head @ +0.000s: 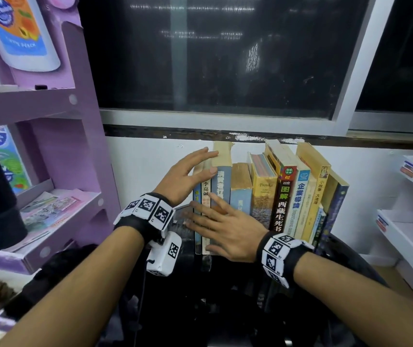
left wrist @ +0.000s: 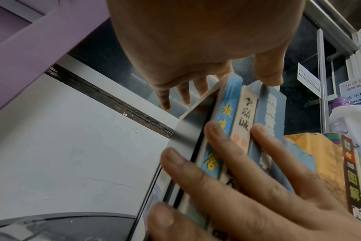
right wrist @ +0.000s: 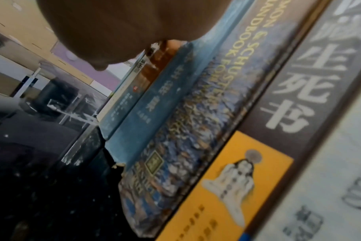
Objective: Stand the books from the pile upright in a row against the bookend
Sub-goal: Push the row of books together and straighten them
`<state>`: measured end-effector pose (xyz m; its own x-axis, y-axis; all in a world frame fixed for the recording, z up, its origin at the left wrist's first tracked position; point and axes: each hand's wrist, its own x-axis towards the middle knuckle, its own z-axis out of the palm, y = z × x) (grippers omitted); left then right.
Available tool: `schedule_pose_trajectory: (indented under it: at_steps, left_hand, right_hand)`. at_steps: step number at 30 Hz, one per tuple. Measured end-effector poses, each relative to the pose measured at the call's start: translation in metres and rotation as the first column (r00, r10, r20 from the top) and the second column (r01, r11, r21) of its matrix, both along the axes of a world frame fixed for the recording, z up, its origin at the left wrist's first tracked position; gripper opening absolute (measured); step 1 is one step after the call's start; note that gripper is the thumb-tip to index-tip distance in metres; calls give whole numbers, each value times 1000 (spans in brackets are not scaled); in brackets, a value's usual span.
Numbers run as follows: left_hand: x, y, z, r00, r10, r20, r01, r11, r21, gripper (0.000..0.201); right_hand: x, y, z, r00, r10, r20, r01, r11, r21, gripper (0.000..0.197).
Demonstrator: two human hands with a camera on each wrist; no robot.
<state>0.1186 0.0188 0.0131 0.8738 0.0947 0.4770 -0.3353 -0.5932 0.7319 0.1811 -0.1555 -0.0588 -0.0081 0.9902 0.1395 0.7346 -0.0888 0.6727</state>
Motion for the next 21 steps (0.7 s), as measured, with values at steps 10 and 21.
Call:
schedule_pose_trajectory:
  at_steps: [10,21]
  left_hand:
    - [14,2,-10,992,-124,35,128,984,-126,50]
    - [18,5,-14,987,-142,72,150,981,-120,45]
  right_hand:
    - [7,0,-12,997,68,36,-69,997,43,70]
    - [13,0,-14,996,76,49,-78,997,30,69]
